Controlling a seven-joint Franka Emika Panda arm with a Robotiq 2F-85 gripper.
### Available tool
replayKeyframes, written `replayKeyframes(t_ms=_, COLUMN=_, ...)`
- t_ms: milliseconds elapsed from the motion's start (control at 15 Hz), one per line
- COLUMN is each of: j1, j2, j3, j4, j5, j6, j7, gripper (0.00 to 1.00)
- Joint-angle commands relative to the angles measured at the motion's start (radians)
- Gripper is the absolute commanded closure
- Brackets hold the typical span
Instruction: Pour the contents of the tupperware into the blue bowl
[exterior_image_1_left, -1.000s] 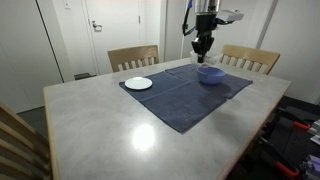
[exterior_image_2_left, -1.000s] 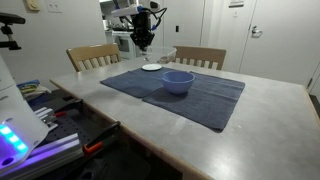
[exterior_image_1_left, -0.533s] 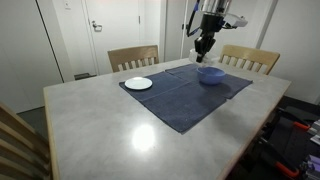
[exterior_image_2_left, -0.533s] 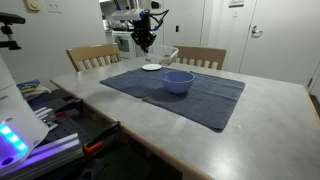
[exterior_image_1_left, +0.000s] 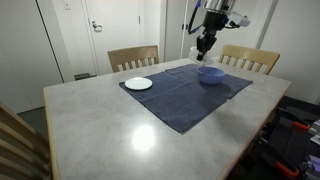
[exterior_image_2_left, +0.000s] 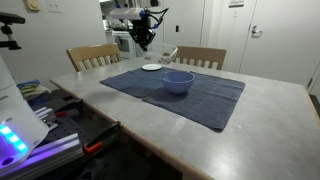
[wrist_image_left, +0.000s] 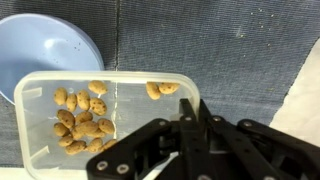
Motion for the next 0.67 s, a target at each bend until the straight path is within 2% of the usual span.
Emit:
replayKeyframes(t_ms=0, j1=0.005, j2=-0.035, j3=-0.012, j4=-0.045, j5=0.064, j6=0.052, j7=-0.084, gripper=0.98)
replayKeyframes(t_ms=333, j1=0.013, j2=-0.032, j3=-0.021, j4=-0.066, j5=0.192, j6=0.123, j7=-0.205, gripper=0.98)
replayKeyframes(t_ms=600, j1=0.015, j2=-0.035, j3=-0.02, j4=-0.091, j5=0.348, j6=0.188, j7=-0.35, gripper=0.98)
